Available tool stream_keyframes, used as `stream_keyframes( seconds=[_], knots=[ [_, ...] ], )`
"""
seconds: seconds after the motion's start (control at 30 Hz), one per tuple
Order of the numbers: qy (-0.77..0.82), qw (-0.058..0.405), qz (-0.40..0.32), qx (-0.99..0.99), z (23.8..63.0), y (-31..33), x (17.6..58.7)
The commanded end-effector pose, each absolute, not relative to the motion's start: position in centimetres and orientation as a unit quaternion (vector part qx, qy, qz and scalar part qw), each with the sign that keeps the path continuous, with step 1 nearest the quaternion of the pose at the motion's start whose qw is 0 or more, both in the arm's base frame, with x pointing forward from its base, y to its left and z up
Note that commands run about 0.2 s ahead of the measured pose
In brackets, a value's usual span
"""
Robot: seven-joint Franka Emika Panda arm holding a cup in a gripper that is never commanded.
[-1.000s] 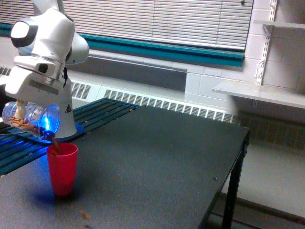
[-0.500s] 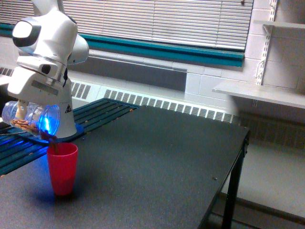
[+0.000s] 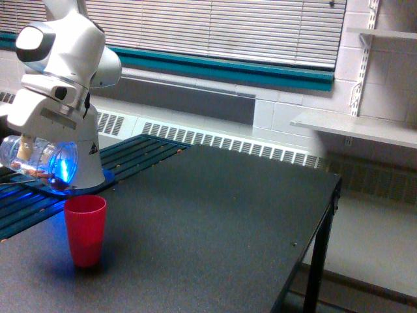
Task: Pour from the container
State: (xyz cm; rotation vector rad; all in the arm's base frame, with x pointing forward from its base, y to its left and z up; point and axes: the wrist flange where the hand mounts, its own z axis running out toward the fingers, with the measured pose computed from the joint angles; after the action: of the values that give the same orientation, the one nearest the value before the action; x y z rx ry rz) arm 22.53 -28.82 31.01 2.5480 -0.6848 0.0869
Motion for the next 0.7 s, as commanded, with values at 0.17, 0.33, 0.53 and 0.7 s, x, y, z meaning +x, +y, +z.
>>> stream_keyframes(
  seconds=[0.17,0.33,0.53,0.7],
  knots=[
    [-0.232,0.256,0.024,0.938,31.40,-28.42,23.02],
    [-0.222,0.261,0.016,0.939,31.39,-28.34,22.69],
    [-0.212,0.266,0.007,0.940,31.49,-28.10,22.59],
    [-0.208,0.270,0.008,0.940,31.94,-28.02,22.98]
  ],
)
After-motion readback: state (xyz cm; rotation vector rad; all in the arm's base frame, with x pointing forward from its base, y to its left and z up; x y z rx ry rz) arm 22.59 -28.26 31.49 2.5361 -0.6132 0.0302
